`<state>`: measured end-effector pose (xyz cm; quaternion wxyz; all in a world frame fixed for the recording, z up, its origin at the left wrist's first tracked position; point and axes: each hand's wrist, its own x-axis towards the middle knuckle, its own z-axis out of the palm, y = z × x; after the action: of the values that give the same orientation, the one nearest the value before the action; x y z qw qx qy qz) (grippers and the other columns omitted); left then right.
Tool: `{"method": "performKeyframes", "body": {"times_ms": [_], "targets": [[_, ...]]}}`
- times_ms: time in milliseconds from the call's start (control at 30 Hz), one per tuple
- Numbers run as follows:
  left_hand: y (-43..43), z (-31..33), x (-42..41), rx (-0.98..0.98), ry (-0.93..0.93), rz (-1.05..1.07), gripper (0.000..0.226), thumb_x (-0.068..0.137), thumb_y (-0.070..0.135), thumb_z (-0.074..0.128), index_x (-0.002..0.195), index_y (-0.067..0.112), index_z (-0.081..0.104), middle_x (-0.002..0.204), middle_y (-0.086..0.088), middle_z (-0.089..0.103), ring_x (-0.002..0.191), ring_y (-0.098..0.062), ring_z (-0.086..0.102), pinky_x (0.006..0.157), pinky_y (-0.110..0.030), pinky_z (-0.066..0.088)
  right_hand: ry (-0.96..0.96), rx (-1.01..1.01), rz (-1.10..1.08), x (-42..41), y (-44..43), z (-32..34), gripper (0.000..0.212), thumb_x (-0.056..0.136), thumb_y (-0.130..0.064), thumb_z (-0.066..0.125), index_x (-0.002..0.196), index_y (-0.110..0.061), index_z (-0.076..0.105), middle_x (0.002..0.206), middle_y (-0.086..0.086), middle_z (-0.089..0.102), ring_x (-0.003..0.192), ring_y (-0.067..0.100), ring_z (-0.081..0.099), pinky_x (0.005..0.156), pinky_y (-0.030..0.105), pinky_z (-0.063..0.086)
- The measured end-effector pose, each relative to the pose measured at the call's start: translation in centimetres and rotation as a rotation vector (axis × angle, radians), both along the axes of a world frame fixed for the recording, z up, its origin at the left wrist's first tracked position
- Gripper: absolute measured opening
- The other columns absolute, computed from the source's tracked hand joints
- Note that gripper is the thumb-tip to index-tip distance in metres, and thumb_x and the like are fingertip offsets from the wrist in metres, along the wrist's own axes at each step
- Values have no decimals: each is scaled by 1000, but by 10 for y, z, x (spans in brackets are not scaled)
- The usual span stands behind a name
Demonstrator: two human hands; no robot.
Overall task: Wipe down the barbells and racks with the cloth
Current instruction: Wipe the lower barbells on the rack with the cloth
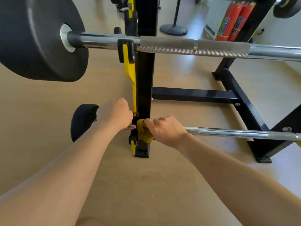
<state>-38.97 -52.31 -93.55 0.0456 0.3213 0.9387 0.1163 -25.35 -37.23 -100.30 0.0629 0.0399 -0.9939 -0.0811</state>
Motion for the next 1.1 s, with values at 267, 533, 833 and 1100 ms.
{"method": "performKeyframes", "body": {"times_ms": [267,533,833,1100], "targets": [[-38,5,-34,360,132,270,23,100,14,55,102,26,75,97,4,69,101,-26,56,101,-47,41,541,-467,-190,-61,-85,35,26,108,-28,47,89,-13,54,62,-1,52,46,24,48,43,31,36],[-46,-3,-47,363,-21,382,32,96,15,46,101,27,75,101,2,72,96,-23,53,99,-42,35,-269,-196,-179,-106,-119,9,69,94,-18,71,153,-8,36,142,14,53,131,36,51,108,46,45],[-44,-3,-47,342,16,284,30,97,15,46,101,27,73,95,6,68,94,-21,56,101,-43,34,-432,-92,-143,-136,-112,17,34,109,-41,48,133,-18,56,111,0,65,88,21,60,69,35,48],[-47,3,-38,420,-49,194,35,96,8,45,94,25,76,95,7,68,93,-19,58,99,-42,46,-388,-115,-139,-115,-129,34,26,105,-9,52,130,-13,59,121,4,63,104,24,60,86,34,50]]}}
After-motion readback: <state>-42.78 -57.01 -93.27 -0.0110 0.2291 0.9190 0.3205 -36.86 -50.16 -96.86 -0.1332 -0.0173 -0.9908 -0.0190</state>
